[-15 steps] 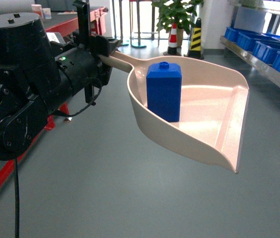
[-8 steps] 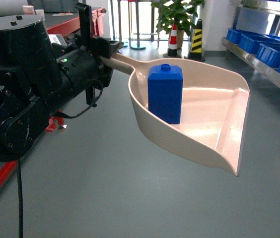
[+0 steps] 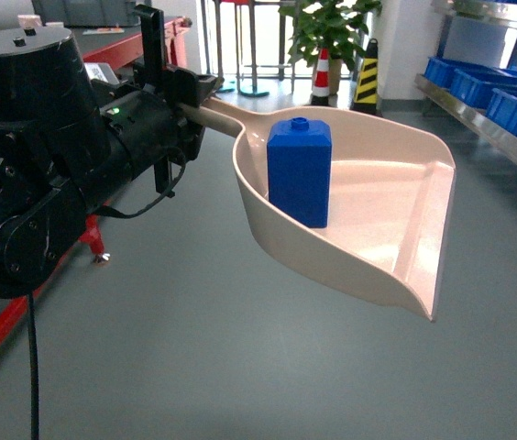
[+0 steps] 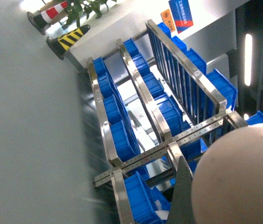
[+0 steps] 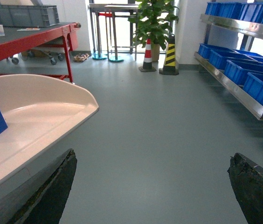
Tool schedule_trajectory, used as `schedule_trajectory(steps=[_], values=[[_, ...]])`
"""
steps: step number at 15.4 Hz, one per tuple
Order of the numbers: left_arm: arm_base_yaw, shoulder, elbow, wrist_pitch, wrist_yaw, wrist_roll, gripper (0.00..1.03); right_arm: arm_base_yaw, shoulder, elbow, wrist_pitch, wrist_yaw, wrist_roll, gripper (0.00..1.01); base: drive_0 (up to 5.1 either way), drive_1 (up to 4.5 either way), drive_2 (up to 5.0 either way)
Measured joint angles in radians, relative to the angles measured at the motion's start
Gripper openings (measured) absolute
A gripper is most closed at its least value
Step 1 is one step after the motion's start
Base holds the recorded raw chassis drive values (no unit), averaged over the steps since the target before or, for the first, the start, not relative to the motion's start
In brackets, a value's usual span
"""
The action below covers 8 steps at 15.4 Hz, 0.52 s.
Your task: Place part in tray to right shelf
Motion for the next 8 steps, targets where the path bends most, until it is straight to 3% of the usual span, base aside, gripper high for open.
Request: schedule_trajectory(steps=[8], values=[[0.000,0.000,0.000,0.001,0.002,0.000,0.13,0.000,-0.002,0.000,0.002,0.000,0.000,0.98,0.0,4.28,-4.3]])
